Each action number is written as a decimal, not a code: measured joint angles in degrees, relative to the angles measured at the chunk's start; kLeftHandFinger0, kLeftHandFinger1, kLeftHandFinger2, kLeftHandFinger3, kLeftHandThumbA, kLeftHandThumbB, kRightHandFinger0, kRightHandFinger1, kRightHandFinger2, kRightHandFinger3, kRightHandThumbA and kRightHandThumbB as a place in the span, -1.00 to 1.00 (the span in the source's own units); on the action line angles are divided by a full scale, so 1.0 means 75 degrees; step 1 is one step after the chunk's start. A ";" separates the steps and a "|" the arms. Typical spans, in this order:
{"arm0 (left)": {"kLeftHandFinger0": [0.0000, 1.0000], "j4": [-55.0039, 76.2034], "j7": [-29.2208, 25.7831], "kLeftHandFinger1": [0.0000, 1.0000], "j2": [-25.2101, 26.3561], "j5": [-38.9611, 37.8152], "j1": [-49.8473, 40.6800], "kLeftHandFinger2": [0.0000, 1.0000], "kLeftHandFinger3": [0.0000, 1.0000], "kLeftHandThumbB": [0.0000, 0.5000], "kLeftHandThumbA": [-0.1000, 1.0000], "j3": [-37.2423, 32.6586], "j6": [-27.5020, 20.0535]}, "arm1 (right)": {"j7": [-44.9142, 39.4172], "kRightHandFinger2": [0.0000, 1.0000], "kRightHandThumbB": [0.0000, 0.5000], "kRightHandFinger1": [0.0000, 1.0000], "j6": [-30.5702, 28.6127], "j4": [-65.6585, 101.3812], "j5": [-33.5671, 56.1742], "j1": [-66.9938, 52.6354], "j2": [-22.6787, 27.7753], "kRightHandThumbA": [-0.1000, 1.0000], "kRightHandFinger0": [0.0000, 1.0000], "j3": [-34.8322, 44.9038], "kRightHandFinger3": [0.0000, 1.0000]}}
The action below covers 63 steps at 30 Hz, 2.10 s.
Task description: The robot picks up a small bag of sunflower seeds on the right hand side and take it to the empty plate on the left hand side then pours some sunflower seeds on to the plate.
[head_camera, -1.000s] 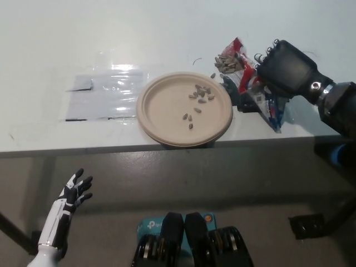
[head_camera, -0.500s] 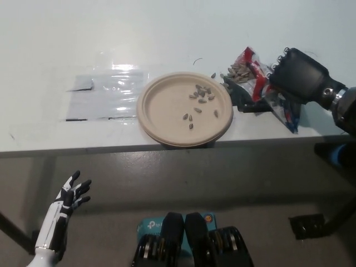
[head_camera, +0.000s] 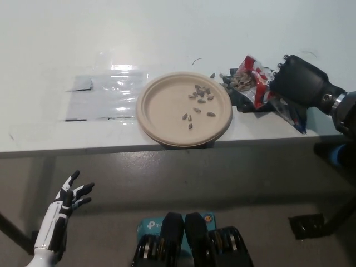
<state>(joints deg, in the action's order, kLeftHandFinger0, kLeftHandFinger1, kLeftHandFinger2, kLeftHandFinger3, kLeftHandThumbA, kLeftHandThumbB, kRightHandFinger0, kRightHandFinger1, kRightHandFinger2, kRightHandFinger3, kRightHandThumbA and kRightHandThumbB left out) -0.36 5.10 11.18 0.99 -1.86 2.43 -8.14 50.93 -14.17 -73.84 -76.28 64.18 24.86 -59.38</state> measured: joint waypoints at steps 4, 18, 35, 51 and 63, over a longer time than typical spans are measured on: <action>0.65 0.0000 0.0002 0.73 0.0001 0.0041 0.0019 0.59 1.00 -0.31 1.00 -0.0006 0.0001 | 0.0032 -0.21 0.11 -1.00 -0.0006 0.0027 0.0027 0.0033 -0.0159 -1.00 -1.00 0.0081 -0.95; 0.66 0.0030 0.0010 0.72 0.0076 0.0182 0.0151 0.58 1.00 -0.27 1.00 -0.0070 0.0086 | -0.0026 -0.76 0.55 -1.00 0.0154 0.0083 -0.0164 0.0486 -0.0672 -0.81 -1.00 -0.0354 -0.31; 0.62 0.0031 0.0017 0.65 0.0183 0.0274 0.0293 0.52 1.00 -0.10 1.00 -0.0110 0.0089 | -0.0004 -0.94 -0.02 -0.94 0.0162 0.0284 -0.0749 0.0502 -0.0723 -0.97 -1.00 -0.1855 -1.00; 0.61 0.0140 0.0018 0.59 0.0233 0.0331 0.0377 0.48 1.00 -0.15 1.00 -0.0125 0.0167 | -0.0128 -0.99 0.38 -1.00 0.0247 0.0364 -0.0832 0.0583 -0.0591 -0.88 -1.00 -0.1770 -0.56; 0.61 0.0230 0.0017 0.60 0.0227 0.0365 0.0360 0.49 1.00 -0.15 1.00 -0.0135 0.0186 | -0.0383 -1.00 0.47 -1.00 0.0366 0.0203 -0.0814 0.0617 -0.0579 -0.73 -1.00 -0.1414 -0.33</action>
<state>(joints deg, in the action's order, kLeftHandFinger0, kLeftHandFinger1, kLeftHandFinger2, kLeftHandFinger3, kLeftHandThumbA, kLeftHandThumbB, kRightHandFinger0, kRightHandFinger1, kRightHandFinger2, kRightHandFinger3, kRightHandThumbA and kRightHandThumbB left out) 1.37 5.23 12.89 3.73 0.84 1.42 -6.74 48.06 -11.43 -72.32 -82.38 68.80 20.51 -69.99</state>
